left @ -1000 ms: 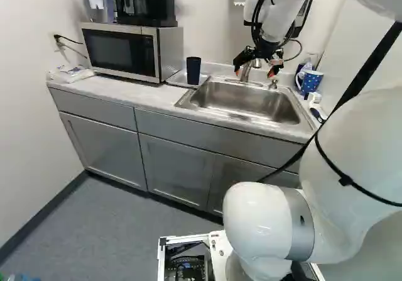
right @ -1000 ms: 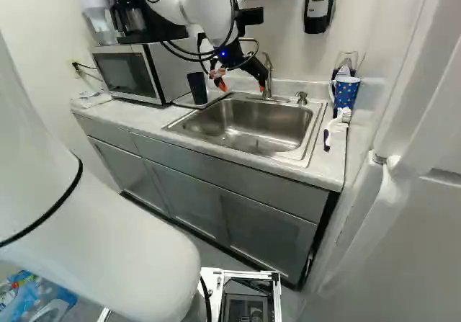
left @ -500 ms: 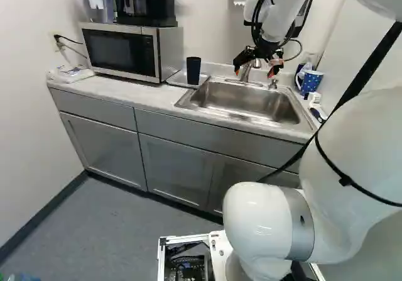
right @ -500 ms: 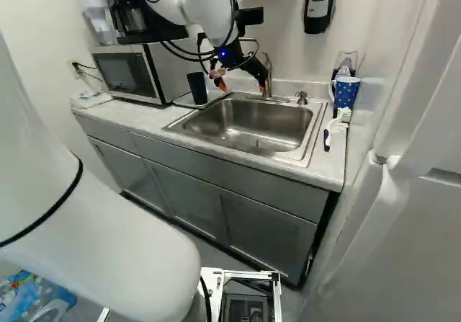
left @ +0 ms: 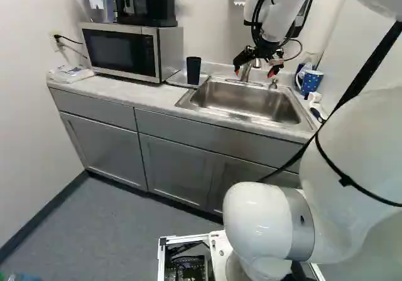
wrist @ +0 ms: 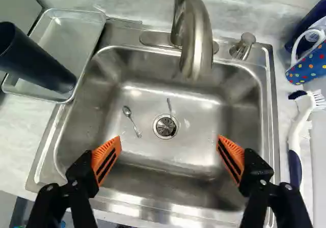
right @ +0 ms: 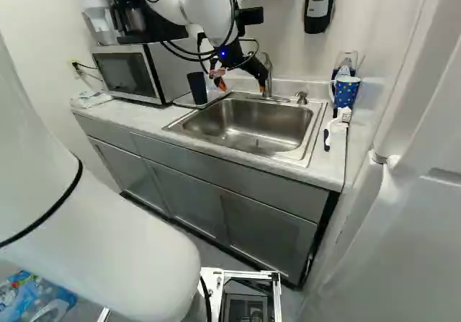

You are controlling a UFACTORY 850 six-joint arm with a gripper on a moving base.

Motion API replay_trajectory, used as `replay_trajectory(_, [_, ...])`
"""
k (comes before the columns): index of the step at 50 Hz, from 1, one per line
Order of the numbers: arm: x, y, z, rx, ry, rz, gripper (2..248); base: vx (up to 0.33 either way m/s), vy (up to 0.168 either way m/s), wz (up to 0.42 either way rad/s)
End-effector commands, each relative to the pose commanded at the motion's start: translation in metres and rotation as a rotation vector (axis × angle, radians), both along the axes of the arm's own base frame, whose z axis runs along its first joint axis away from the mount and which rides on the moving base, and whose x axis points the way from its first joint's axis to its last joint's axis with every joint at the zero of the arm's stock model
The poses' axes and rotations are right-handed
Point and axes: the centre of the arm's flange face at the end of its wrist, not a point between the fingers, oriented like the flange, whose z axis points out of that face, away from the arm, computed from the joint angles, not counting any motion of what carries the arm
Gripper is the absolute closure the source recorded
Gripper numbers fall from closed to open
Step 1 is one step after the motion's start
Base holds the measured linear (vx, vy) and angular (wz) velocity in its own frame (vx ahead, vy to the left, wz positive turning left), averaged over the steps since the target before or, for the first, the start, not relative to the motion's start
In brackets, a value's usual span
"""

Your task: Rinse the cup and place it in the tray

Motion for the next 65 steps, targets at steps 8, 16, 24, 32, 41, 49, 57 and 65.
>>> replay_trajectory(8, [0.0, 0.0, 0.0, 0.0, 0.0, 0.0, 3, -0.026, 0.025, 0.001])
replay_trajectory(16, [0.0, 0.0, 0.0, 0.0, 0.0, 0.0, 3, -0.017, 0.016, 0.001])
replay_trajectory(24, [0.0, 0.0, 0.0, 0.0, 0.0, 0.0, 3, -0.032, 0.011, -0.105])
replay_trajectory(32, [0.0, 0.0, 0.0, 0.0, 0.0, 0.0, 3, -0.044, 0.01, -0.155])
replay_trajectory(41, [0.0, 0.0, 0.0, 0.0, 0.0, 0.0, 3, -0.075, 0.023, -0.226])
replay_trajectory(49, [0.0, 0.0, 0.0, 0.0, 0.0, 0.0, 3, -0.094, 0.038, -0.265])
replay_trajectory(57, [0.0, 0.0, 0.0, 0.0, 0.0, 0.0, 3, -0.125, 0.062, -0.185])
replay_trajectory(65, [0.0, 0.0, 0.0, 0.0, 0.0, 0.0, 3, -0.117, 0.107, -0.022])
